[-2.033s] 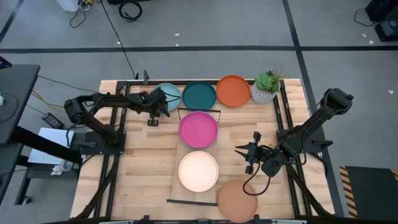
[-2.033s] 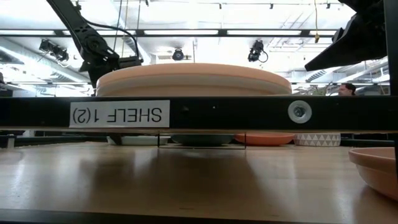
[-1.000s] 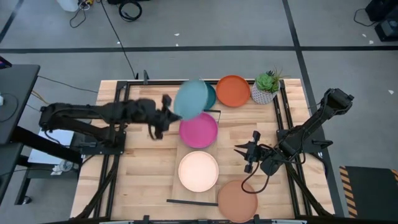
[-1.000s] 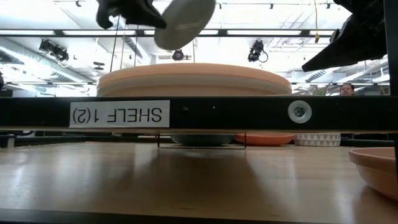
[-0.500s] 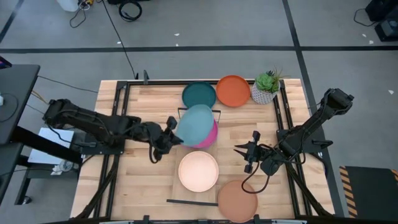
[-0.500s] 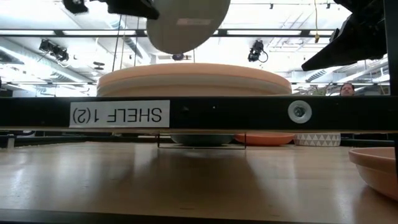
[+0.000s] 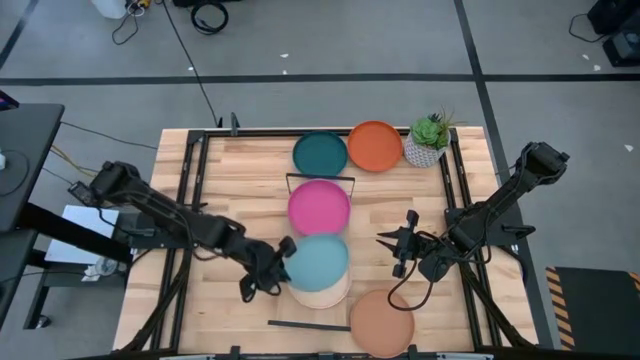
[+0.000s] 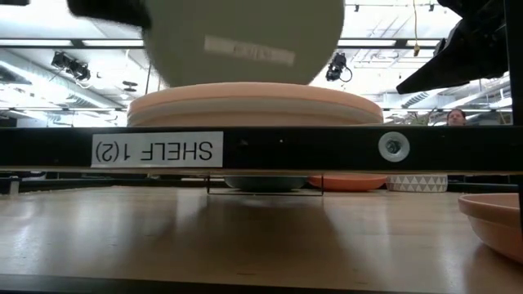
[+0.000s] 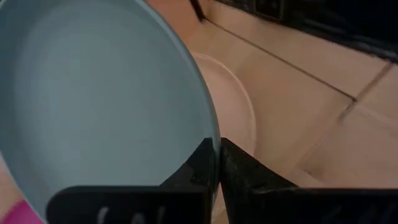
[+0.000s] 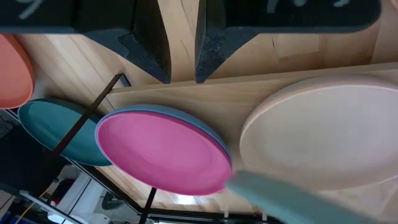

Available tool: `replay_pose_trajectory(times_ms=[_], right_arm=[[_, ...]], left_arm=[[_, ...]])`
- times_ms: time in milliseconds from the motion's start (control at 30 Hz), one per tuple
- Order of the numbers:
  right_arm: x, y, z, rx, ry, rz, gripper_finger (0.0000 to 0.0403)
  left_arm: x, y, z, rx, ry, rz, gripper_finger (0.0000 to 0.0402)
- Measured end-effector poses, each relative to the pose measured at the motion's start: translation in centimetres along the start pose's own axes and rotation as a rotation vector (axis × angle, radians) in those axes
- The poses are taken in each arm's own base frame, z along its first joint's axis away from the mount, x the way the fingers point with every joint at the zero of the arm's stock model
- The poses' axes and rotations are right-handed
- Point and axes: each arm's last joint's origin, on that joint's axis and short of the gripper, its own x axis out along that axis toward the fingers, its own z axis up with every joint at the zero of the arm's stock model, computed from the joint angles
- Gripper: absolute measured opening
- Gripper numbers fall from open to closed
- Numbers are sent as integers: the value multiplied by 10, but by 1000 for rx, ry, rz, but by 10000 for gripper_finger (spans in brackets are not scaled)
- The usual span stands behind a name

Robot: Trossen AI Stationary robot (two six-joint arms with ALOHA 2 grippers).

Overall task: Place and stack plates onto a shelf
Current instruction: Stack the light blue plate on top of the light orange plate on the shelf, then stack the orange plate on top of the pink plate on the shelf

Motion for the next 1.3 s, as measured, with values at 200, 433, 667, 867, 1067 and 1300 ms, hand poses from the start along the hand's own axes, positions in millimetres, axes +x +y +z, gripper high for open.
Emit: replay_pose_trajectory(times_ms=[200, 433, 667, 867, 1067, 1300], right_arm=[[1, 0, 0, 8, 2, 1, 78], [1, 0, 0, 9, 3, 2, 78], [1, 0, 0, 10, 5, 7, 78], [1, 1, 1, 18, 7, 21, 78], [1, 0, 1, 17, 9, 19, 78], [5, 1, 0, 52, 88, 140, 78]], left_arm=[[20, -11, 1, 21, 19, -26, 23], [32, -21, 4, 18, 16, -37, 27], [34, -22, 3, -20, 79, 42, 41], [34, -22, 2, -78, 79, 45, 75], [34, -23, 3, -191, 63, 17, 101], [34, -26, 5, -349, 16, -90, 91]])
